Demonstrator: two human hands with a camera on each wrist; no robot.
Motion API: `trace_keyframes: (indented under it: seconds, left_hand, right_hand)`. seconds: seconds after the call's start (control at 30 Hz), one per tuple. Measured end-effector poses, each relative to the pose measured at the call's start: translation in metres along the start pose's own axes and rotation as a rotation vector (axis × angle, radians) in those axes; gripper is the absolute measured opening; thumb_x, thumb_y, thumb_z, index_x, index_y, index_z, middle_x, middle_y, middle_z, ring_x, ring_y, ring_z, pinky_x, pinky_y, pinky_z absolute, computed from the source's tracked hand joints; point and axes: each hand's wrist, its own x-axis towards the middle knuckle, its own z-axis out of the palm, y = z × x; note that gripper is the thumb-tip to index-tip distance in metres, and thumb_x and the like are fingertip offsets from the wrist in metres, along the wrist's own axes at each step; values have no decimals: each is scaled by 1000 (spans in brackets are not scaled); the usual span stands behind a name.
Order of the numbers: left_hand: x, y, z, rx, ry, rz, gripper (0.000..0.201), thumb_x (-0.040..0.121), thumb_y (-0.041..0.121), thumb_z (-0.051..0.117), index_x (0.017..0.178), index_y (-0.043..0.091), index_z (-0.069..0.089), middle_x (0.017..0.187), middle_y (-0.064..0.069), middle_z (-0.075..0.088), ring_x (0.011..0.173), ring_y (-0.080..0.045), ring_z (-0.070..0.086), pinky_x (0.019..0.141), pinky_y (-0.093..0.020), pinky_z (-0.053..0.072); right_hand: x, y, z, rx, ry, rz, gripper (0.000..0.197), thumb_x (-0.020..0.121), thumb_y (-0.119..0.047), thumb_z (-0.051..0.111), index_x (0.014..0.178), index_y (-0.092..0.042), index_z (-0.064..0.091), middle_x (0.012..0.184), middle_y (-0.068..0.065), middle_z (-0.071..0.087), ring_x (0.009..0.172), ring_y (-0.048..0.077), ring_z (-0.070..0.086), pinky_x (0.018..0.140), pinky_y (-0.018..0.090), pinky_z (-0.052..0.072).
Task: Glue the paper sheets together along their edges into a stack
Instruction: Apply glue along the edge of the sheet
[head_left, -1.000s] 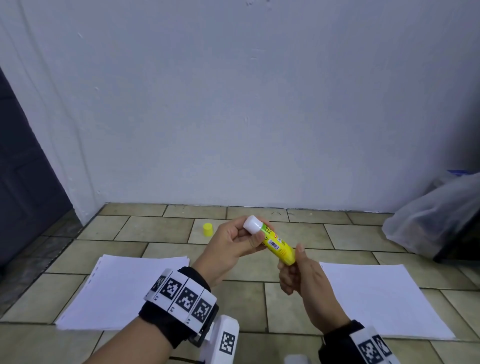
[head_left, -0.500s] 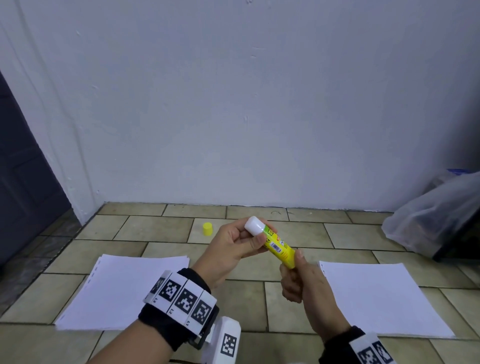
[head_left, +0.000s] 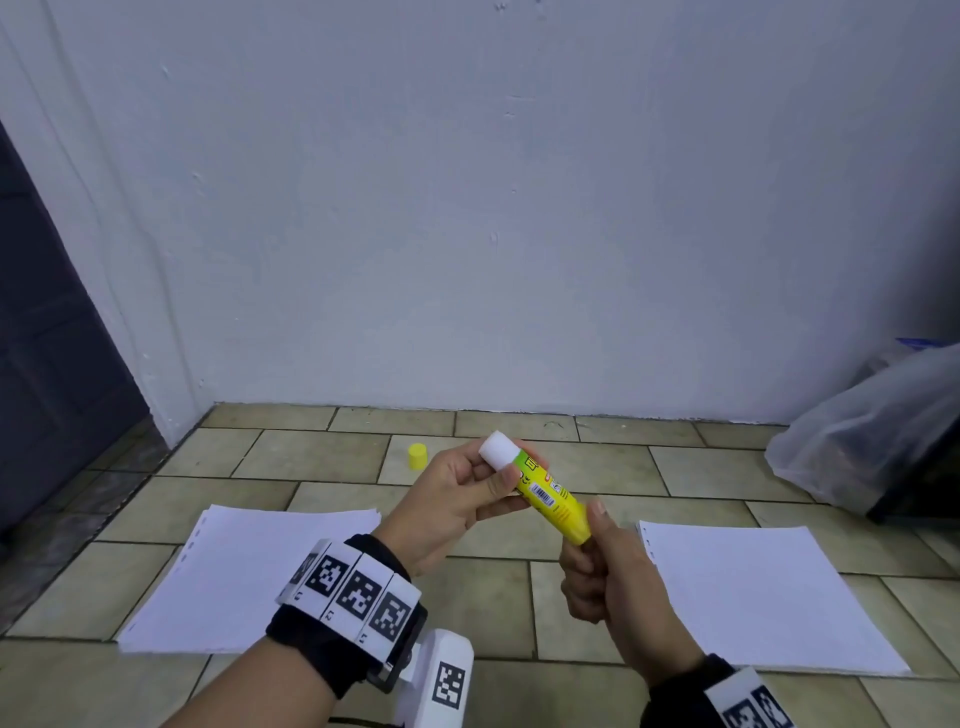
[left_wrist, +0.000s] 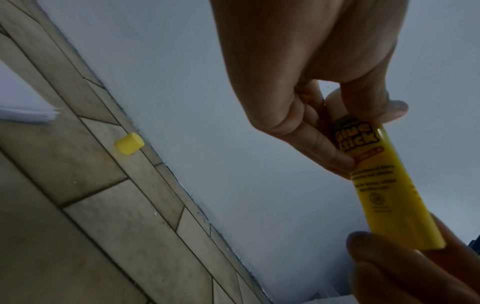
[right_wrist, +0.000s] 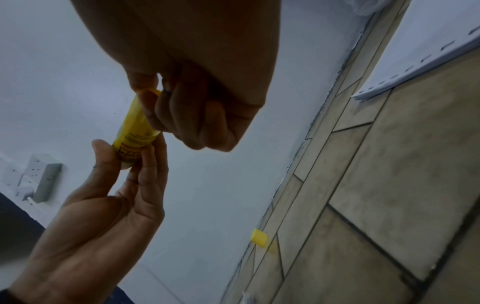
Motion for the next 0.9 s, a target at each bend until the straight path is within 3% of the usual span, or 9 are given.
trace_keyframes:
  seconds: [0.13, 0.2, 0.33, 0.43, 0.57, 0.63, 0.7, 0.8, 0.9]
  left_hand:
    - [-2, 0, -2, 7, 2, 9, 58, 61, 51, 84, 99, 10, 68, 99, -4, 72, 93, -15, 68, 81, -26, 55]
    - [-3, 1, -3, 28, 23, 12, 49, 66, 47, 83, 97, 12, 70, 98, -4, 72, 92, -15, 68, 80, -26, 55]
    - [-4, 2, 0, 196, 97, -11, 29, 79, 26, 69, 100, 6, 67, 91, -1, 73, 85, -11, 68, 76, -23, 54]
    - [-7, 0, 8, 337, 106, -28, 30, 72, 30, 67, 97, 13, 70, 90, 7, 74, 86, -3, 66, 73, -18, 49]
    - [-12, -5, 12, 575, 70, -94, 30, 71, 41, 70, 97, 27, 71, 106, 8, 72, 108, -5, 61, 98, -25, 43]
    - [-12, -3, 7, 858, 8, -184, 37, 80, 45, 68, 115, 33, 63, 125, 9, 62, 124, -6, 51, 107, -27, 36]
    - [-15, 6, -4, 1148, -34, -377, 58, 85, 48, 65, 136, 26, 49, 138, 4, 51, 132, -13, 43, 106, -25, 34]
    - [-24, 17, -31, 1537, -112, -731, 64, 86, 48, 65, 133, 7, 48, 130, -8, 55, 122, -24, 51, 97, -30, 41]
    - [-38, 20, -54, 1739, -102, -894, 58, 86, 44, 67, 123, 2, 52, 110, -8, 58, 107, -23, 57, 93, -31, 45]
  right_hand:
    - [0, -2, 0, -39, -55, 54, 52, 82, -56, 37, 51, -14, 32, 48, -3, 19, 38, 9, 13, 42, 16, 14]
    - [0, -3, 0, -123, -66, 23, 57, 84, -56, 34, 52, -9, 42, 44, 0, 24, 37, 12, 19, 43, 18, 18]
    - [4, 2, -4, -406, -73, -205, 49, 87, -58, 45, 94, -12, 60, 69, 2, 62, 55, 14, 55, 52, 29, 44]
    - [5, 5, -2, -584, -97, -300, 42, 76, -55, 56, 100, -21, 58, 80, -4, 66, 66, 12, 61, 62, 31, 51]
    - [8, 13, 2, -648, 12, -196, 18, 76, -25, 58, 90, -15, 55, 72, -2, 57, 64, 14, 55, 58, 30, 46]
    - [12, 16, -8, -666, 105, -116, 15, 74, -23, 56, 81, -10, 53, 69, 2, 54, 61, 15, 49, 56, 26, 39]
    - [17, 14, -26, -679, 232, -53, 16, 80, -17, 60, 70, -9, 51, 61, 5, 52, 53, 14, 46, 52, 25, 35]
    - [21, 6, -67, -747, 362, 20, 26, 85, -8, 59, 61, -9, 48, 55, 6, 49, 49, 17, 44, 51, 26, 34]
    - [22, 3, -104, -845, 394, 164, 24, 86, -9, 57, 64, -8, 48, 57, 7, 50, 50, 20, 46, 51, 25, 33]
